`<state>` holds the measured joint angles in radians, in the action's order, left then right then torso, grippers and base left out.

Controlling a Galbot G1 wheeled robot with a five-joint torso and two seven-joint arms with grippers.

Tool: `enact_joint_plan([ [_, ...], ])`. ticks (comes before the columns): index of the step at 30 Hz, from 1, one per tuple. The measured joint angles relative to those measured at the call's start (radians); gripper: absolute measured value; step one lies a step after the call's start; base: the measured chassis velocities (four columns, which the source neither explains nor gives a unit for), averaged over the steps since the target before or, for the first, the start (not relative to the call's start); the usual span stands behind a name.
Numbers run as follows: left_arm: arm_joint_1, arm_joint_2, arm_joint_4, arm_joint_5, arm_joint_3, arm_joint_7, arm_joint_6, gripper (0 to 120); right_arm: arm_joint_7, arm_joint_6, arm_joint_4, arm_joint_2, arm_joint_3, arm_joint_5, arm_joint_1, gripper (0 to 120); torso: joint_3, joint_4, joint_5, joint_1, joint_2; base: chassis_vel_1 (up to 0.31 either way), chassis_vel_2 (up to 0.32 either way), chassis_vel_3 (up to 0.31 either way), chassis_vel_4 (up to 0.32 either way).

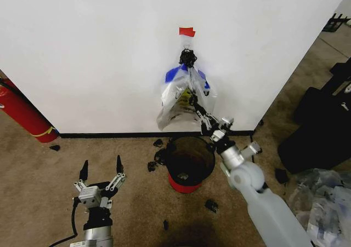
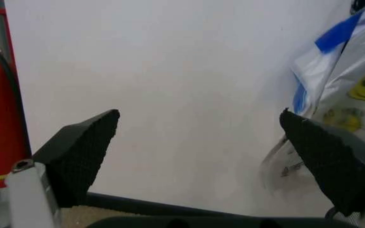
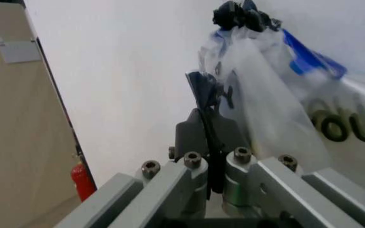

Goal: Pick up the garbage bag from the wall and place it over the trash bin.

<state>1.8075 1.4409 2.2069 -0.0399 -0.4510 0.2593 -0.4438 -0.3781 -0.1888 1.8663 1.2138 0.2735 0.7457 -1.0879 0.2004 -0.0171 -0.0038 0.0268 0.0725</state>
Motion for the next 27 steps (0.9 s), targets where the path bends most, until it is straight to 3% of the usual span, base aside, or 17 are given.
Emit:
enact_joint_plan([
  [9, -0.006, -0.031, -0.003, -0.024, 0.006, 0.001, -0.001, 100, -0.051, -0.036, 0.089, -0.008, 0.092, -0.099, -0.205, 0, 0.000, -0.0004, 0.0000, 0.000, 0.000, 0.000, 0.000, 0.000, 0.000],
  [27, -0.017, -0.058, -0.015, -0.051, 0.013, 0.000, 0.001, 100, -0.138, -0.185, 0.141, -0.047, 0.251, -0.189, -0.435, 0, 0.000, -0.0001, 0.0000, 0.000, 0.000, 0.000, 0.000, 0.000, 0.000],
])
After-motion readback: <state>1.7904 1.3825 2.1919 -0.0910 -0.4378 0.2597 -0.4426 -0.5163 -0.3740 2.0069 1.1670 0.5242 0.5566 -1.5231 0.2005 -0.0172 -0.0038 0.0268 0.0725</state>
